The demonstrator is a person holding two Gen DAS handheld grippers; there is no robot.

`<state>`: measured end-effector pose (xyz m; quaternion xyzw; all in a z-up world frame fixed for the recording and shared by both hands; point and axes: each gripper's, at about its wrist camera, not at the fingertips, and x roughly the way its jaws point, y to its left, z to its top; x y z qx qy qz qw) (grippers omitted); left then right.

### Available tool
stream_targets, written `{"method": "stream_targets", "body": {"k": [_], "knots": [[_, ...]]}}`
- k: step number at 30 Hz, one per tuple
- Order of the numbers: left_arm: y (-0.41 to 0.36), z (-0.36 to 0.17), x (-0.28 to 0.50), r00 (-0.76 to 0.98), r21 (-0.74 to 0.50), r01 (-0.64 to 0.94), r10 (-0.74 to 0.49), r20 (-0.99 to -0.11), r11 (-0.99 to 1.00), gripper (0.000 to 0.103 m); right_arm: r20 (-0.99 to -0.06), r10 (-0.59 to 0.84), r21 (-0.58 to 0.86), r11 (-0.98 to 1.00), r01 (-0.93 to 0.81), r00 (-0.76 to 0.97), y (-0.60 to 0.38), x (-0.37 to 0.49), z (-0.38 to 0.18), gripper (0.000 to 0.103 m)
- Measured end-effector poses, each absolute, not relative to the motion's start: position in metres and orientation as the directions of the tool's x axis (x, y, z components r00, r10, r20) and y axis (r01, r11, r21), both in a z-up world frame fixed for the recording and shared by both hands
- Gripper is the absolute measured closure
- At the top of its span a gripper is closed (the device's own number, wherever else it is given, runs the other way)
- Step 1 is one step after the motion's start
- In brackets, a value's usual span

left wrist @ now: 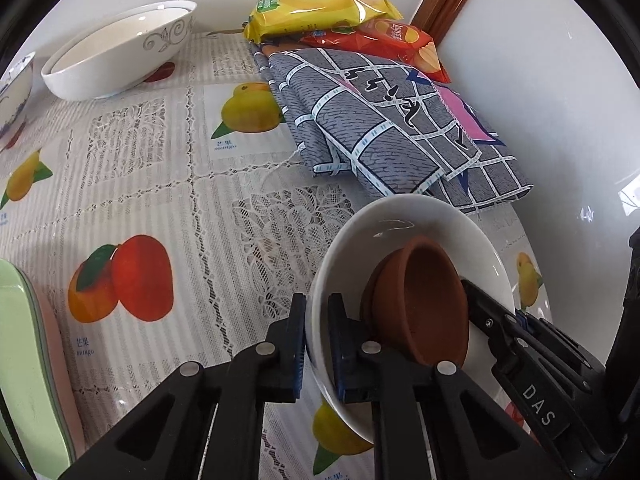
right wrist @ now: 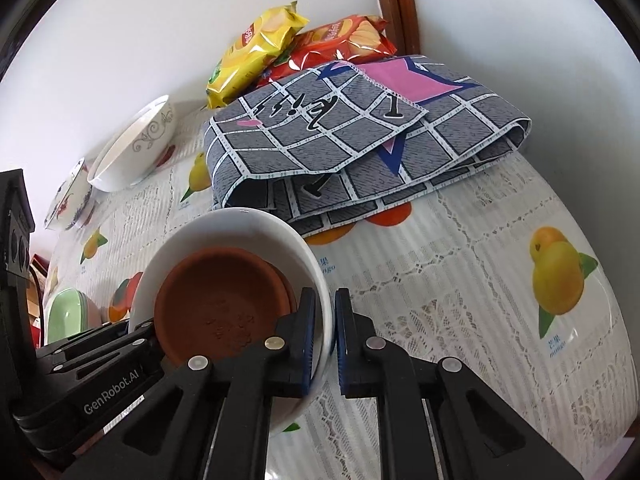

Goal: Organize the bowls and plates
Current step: 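Lift the white bowl with both grippers and carry it toward the light green plate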

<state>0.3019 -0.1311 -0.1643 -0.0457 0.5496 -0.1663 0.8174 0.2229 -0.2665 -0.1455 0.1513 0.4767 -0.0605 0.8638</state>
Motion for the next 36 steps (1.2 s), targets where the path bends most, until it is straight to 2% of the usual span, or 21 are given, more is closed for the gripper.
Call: {"method": "stream_targets", "body": {"k": [36], "knots": [[-0.070, -0.094, 0.264, 0.462, -0.261, 0.169, -0.311, -0.830, 0.950, 0.093, -0.792, 0.065, 0.232, 0.952, 0.200, 0.607, -0.215, 0.196, -0.076, 0.095]]}}
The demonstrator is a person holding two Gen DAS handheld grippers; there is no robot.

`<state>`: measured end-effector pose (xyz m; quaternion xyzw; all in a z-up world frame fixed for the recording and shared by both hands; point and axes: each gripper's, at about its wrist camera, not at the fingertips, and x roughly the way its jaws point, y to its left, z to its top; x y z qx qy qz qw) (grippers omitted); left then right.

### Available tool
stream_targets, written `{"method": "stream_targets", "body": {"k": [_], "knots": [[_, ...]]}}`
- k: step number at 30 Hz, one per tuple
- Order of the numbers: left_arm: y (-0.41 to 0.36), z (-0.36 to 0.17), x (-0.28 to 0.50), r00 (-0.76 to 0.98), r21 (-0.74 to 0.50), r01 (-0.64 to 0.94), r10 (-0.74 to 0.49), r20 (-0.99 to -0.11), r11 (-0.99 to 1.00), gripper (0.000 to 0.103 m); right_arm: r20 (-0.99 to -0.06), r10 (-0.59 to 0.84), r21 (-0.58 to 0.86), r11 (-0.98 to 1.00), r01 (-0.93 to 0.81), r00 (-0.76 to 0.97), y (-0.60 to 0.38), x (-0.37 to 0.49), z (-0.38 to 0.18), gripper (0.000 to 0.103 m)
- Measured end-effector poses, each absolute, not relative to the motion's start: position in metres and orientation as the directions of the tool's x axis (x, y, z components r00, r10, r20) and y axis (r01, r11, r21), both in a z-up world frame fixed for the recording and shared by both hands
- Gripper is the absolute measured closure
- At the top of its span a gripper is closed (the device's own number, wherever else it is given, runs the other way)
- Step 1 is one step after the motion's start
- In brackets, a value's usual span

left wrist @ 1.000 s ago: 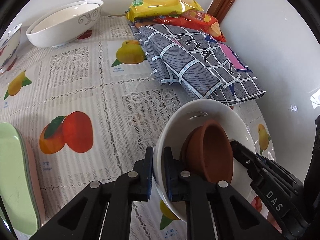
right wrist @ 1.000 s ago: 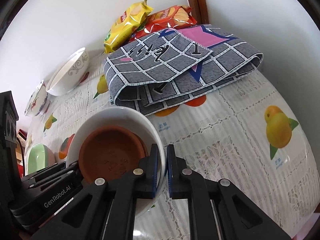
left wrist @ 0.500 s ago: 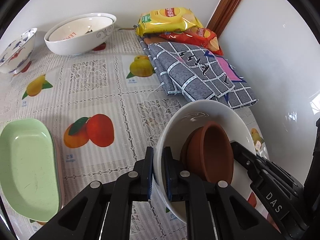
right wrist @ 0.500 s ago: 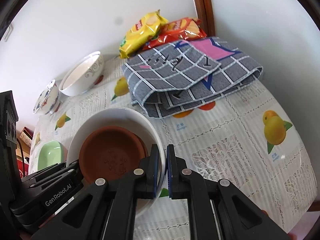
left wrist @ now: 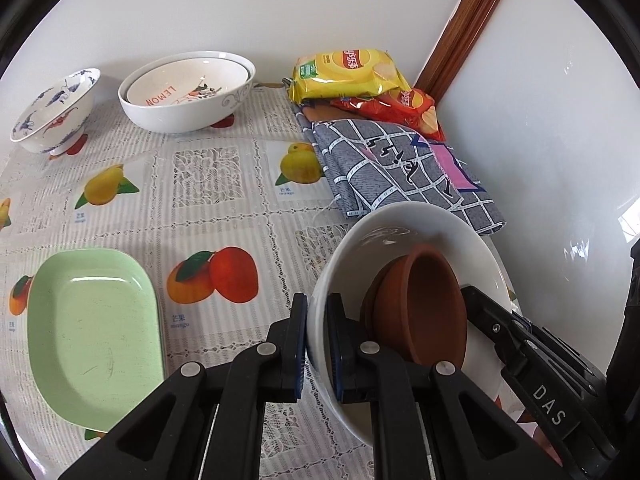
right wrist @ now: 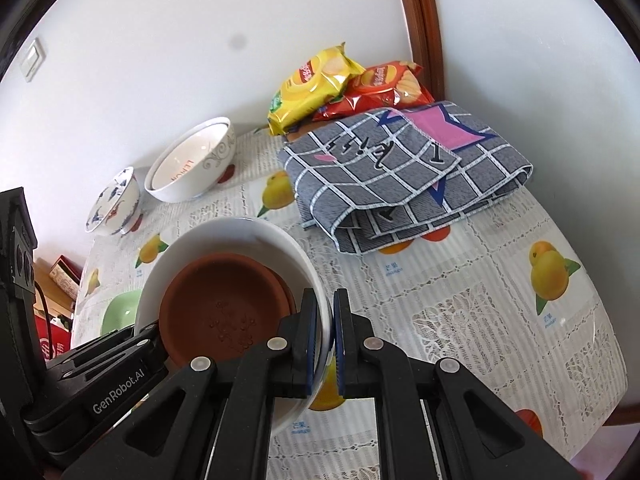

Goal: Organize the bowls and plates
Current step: 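Lift the white bowl with both grippers and carry it toward the light green plate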

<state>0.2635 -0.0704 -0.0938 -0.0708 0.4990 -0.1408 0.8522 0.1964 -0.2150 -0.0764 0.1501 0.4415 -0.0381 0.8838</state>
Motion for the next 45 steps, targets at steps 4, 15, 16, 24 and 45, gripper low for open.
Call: {"method": "stream_targets", "body": {"k": [4, 15, 16, 24, 45], "knots": [[-0.064, -0.089, 0.262, 0.473, -0.262, 0.163, -0.308, -0.826, 0.951, 0.093, -0.785, 0.066, 0.232, 0.953, 0.194, 0.616, -0.208, 0.196, -0.071, 0.095], [-0.053, -0.076, 0.257, 0.495, -0.267, 0.151, -0.307, -0.813, 0.952, 0.093, -0.773, 0.074, 0.234, 0.956, 0.175, 0.630, -0.197, 0.194, -0.059, 0.095], [-0.051, -0.075, 0.257, 0.496, -0.268, 0.149, -0.306, -0.812, 0.952, 0.093, -0.772, 0.075, 0.234, 0.957, 0.172, 0.632, -0.195, 0.194, -0.058, 0.095], [-0.038, -0.072, 0.252, 0.508, -0.269, 0.124, -0.294, -0.810, 0.955, 0.093, -0.768, 0.088, 0.236, 0.960, 0.152, 0.634, -0.183, 0.194, -0.055, 0.095], [0.011, -0.067, 0.243, 0.541, -0.270, 0.054, -0.255, -0.801, 0.961, 0.093, -0.758, 0.135, 0.234, 0.970, 0.073, 0.638, -0.135, 0.198, -0.053, 0.095]]}}
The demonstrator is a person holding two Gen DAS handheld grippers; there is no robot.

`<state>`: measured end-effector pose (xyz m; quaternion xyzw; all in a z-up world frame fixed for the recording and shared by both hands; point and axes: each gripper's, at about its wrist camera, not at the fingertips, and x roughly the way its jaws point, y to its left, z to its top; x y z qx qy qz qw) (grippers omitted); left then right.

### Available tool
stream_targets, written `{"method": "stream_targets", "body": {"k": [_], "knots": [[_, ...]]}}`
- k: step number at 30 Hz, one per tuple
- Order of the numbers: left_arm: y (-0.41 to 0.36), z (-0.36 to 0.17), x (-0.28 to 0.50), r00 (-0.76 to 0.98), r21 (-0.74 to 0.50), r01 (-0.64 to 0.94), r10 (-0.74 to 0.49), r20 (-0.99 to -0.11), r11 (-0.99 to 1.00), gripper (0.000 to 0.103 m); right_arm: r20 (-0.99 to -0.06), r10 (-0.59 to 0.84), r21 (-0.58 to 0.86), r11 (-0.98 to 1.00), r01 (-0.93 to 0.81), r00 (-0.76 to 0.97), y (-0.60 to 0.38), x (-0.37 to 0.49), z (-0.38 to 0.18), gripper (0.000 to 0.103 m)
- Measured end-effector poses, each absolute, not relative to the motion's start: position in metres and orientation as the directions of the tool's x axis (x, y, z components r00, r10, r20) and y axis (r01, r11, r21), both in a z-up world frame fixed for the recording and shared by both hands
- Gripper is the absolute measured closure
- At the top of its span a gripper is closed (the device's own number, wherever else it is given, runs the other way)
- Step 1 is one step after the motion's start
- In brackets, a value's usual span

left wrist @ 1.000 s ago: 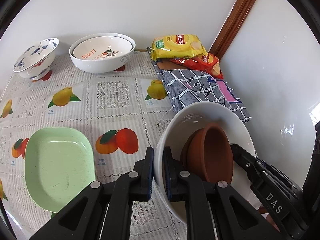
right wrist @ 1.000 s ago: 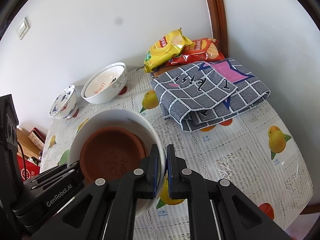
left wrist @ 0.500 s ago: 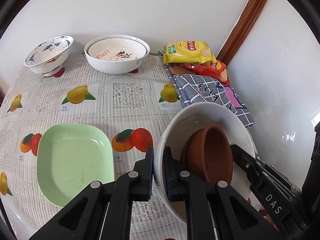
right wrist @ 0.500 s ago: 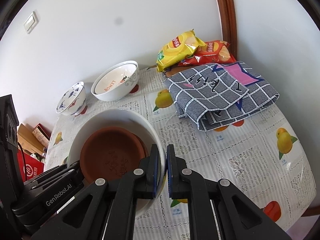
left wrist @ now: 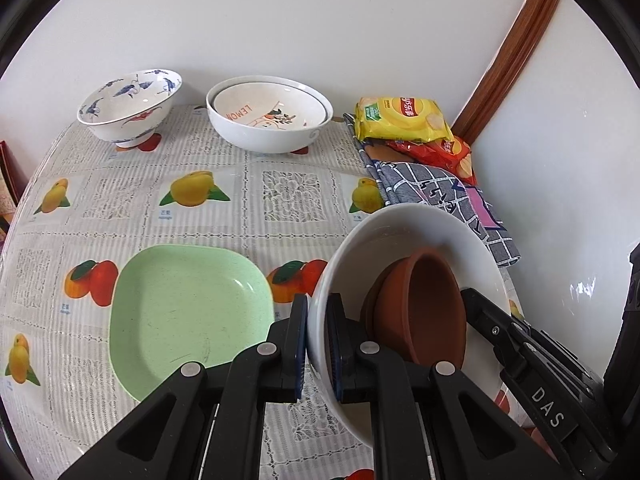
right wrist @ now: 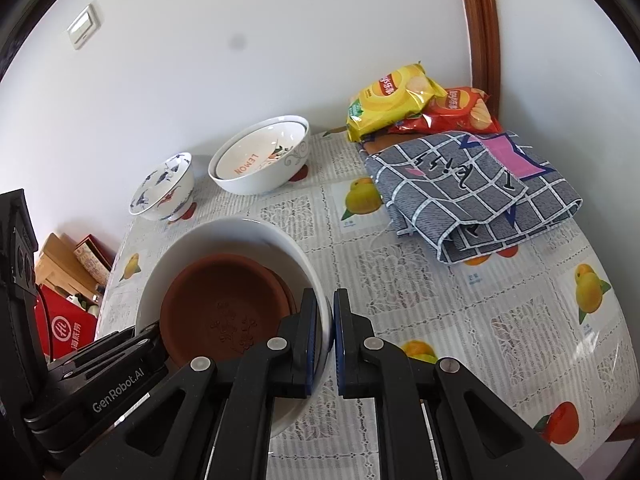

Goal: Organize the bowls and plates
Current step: 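Lift the white bowl with both grippers and carry it toward the light green plate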

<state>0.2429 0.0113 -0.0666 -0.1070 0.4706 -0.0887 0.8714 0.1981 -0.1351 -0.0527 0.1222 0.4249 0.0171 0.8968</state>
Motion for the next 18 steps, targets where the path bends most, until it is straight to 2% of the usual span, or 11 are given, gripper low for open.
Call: {"method": "stream_targets", "body": {"k": [18], "knots": [[0.038, -0.065, 0.235, 0.552, -0.275, 0.022, -0.241, -0.799, 0.961, 0.093, -0.755, 0.154, 0.231, 0.972, 0.039, 0.637, -0.108, 0.197, -0.050, 0.095]]}}
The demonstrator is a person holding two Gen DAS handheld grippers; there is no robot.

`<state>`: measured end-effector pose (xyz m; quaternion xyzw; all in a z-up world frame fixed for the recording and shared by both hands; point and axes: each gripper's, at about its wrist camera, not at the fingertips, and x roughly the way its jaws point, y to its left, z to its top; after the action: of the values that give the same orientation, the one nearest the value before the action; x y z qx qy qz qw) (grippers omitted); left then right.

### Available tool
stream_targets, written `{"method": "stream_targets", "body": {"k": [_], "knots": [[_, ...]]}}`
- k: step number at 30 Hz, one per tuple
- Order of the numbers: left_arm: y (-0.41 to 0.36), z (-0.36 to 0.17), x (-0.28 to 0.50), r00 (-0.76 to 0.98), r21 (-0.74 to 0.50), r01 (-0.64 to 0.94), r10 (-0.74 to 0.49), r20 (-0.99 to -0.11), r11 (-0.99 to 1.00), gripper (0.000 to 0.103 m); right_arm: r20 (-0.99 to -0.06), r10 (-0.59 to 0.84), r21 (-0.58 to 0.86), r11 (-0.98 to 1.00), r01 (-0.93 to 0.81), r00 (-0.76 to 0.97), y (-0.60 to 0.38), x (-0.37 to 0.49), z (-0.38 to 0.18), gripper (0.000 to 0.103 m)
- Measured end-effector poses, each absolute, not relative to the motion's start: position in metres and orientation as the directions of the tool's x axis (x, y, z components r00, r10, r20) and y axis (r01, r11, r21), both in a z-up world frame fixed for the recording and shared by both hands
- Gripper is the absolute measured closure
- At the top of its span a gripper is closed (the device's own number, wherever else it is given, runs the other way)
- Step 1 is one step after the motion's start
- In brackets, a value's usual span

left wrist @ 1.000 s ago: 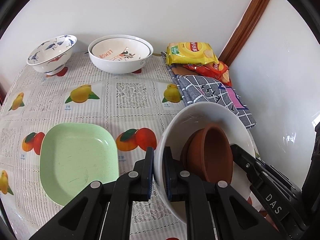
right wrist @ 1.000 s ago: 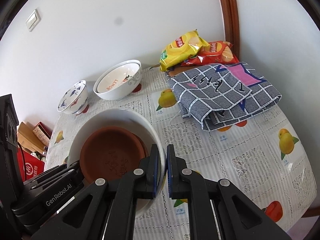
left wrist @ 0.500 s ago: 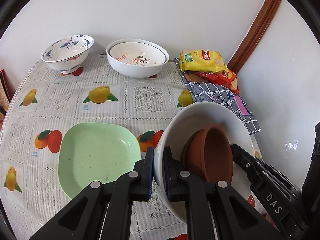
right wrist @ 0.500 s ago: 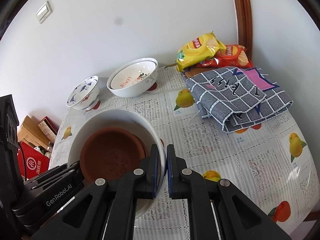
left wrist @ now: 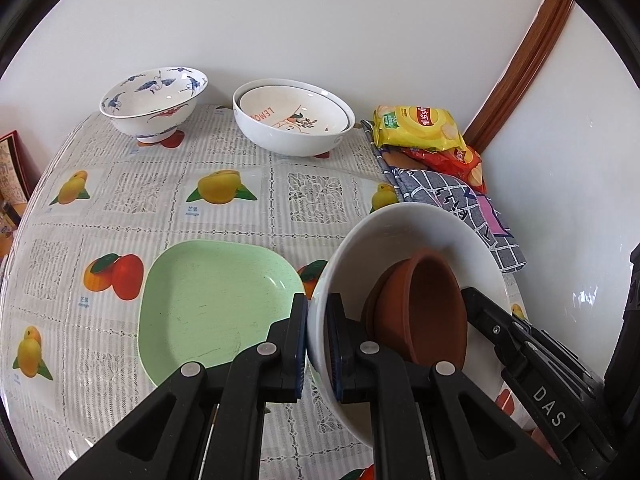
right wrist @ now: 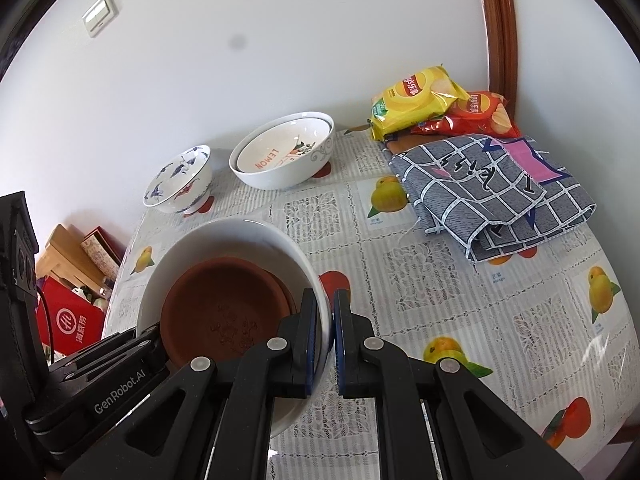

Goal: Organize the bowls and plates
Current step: 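Lift the white bowl with both grippers and carry it toward the light green plate, then lower the white bowl onto the light green plate stack with both grippers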

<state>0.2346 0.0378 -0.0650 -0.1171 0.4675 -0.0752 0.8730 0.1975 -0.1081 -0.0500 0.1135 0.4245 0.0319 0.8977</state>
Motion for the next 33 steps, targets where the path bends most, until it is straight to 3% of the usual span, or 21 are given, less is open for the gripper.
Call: {"method": "stream_targets", "body": {"k": [33], "knots": [[0.090, -0.063, 0.234, 0.565, -0.290, -0.042, -0.217, -0.796, 0.956, 0.093, -0.762, 0.184, 0.219, 0.976, -0.020, 0.621, -0.057, 0.210, -0.049, 0.095]]}}
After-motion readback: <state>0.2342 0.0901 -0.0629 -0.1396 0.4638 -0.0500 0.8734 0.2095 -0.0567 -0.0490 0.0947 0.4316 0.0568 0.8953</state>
